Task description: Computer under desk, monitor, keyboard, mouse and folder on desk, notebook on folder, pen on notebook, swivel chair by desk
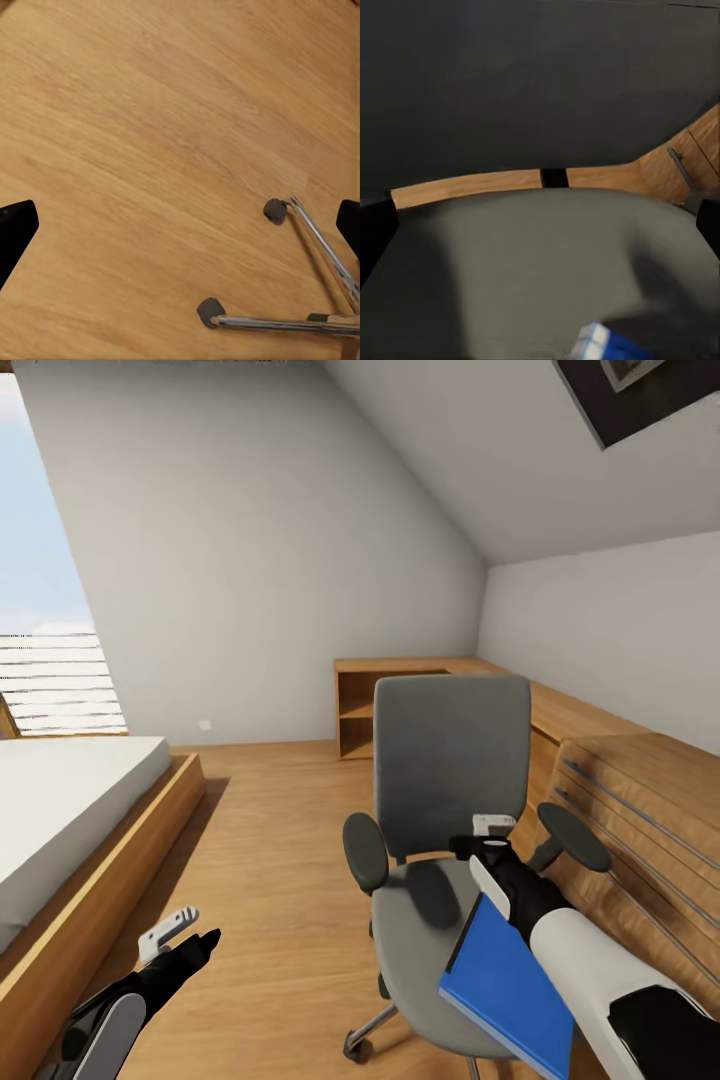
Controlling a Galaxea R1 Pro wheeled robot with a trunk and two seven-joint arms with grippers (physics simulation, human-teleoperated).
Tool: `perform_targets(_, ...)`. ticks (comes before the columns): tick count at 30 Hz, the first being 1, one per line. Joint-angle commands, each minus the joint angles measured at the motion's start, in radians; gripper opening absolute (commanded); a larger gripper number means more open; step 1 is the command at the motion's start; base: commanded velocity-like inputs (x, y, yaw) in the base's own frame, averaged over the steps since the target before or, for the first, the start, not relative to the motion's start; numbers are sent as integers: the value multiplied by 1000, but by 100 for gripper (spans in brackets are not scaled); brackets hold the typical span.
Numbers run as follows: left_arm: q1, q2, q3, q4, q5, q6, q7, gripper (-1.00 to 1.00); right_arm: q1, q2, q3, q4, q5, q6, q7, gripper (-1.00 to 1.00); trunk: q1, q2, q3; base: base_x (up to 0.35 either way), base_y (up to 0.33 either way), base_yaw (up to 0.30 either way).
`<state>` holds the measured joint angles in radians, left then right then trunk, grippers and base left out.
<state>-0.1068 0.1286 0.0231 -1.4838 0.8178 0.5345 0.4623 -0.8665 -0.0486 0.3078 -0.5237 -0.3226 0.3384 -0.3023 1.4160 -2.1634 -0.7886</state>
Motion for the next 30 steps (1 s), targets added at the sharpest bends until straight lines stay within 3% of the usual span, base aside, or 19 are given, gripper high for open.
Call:
perform_targets(1, -1, 0, 0, -1, 11, 2, 9, 100, -1, -2, 8, -10, -32, 21, -13, 100, 0, 0, 0, 0, 0, 0)
perform_targets(5, -1, 0, 0, -2, 11, 2, 9, 100, 0, -4, 8, -33, -75, 54, -33, 100, 0, 0, 6, 0, 0, 0)
perform_targets(12, -1, 0, 0, -2, 11, 2, 9, 100, 23, -5, 8, -95, -99, 73, -73, 100, 0, 0, 16, 0, 0, 0)
perform_targets(21, -1, 0, 0, -1, 10, 2, 9, 100, 147, -17, 7, -347, -102, 147, -163, 100, 0, 0, 26, 0, 0, 0)
perform_targets(24, -1, 0, 0, -1, 9, 2, 9, 100, 215, -26, 7, -479, -102, 169, -198, 100, 0, 0, 27, 0, 0, 0)
perform_targets(30, -1, 0, 0, -1, 9, 2, 9, 100, 269, -30, 8, -587, -103, 191, -238, 100, 0, 0, 27, 0, 0, 0)
